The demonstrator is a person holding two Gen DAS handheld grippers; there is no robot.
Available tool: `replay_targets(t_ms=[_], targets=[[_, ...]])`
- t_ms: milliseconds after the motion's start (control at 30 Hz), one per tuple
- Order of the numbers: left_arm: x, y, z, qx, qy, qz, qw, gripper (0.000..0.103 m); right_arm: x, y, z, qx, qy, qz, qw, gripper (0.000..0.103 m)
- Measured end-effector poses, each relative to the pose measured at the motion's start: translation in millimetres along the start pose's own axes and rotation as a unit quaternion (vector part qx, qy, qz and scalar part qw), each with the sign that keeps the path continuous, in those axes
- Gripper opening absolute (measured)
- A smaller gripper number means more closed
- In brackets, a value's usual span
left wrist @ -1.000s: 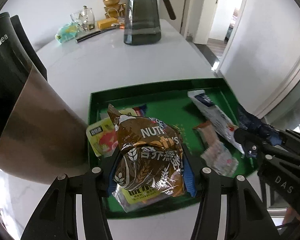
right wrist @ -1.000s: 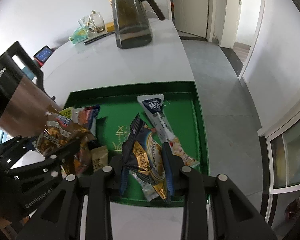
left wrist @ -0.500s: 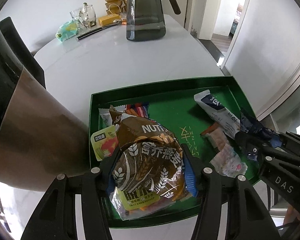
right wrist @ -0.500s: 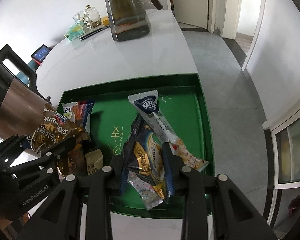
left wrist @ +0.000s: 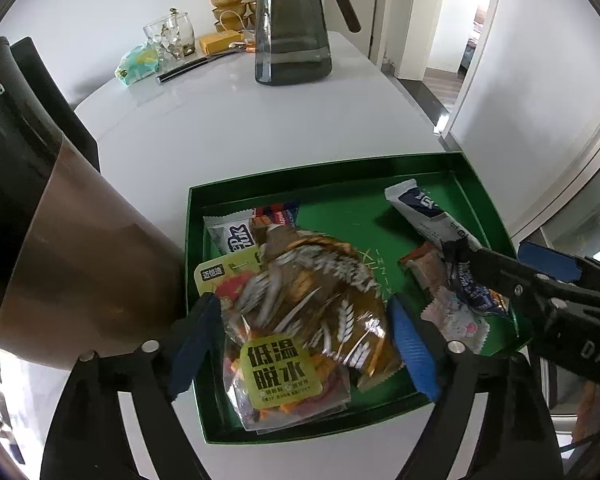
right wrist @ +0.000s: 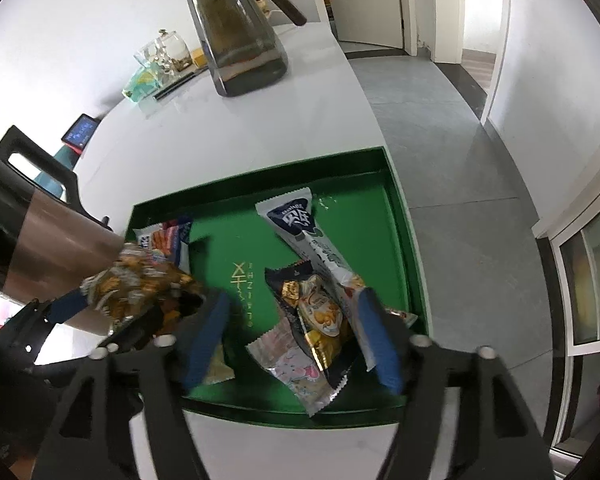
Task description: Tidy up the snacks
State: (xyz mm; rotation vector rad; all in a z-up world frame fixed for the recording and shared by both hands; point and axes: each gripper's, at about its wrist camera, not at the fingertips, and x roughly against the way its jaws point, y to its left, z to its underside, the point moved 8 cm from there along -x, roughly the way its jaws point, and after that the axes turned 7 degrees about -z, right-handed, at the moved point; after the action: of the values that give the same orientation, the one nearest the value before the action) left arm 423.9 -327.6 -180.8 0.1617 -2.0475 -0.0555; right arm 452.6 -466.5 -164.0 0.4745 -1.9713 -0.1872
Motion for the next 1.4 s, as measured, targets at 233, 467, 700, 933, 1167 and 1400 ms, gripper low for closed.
replay_targets(t_ms=[233,467,700,933,1167,1400], targets=[[13.1,-4.8,2.7,-0.009,-0.009,0.009,0.9999,0.100,17.9,3.0,-1.1,-0.008,-0.016,-0.002,1.000,0.103],[37.3,1.3,14.1,0.000,-0.015,0.033,0.9993,0.100,42.3,12.1,2.6,-0.007,-0.036,-0.006,0.999,0.103],[73.2,25.5,33.2,0.006,-0.041,0.036,0.9985,0.100,69.1,36.1,19.7,0.017,-0.064,0.007,0.998,0.103],[116.5,68.4,64.3,0.031,-0.070,0.038,0.9964,0.100,104.2,88.8,47.1,0.081,-0.115,0.036,0.989,0.103],[158.1,111.5,106.4,0.057,-0.099,0.032,0.9929,0.100,128.9,140.8,90.7,0.122,-0.130,0.047,0.983,0.103],[192.9,154.6,147.3,0.062,-0.129,0.027,0.9893,0.100,144.1,188.9,147.0,0.119,-0.139,0.044,0.982,0.103]])
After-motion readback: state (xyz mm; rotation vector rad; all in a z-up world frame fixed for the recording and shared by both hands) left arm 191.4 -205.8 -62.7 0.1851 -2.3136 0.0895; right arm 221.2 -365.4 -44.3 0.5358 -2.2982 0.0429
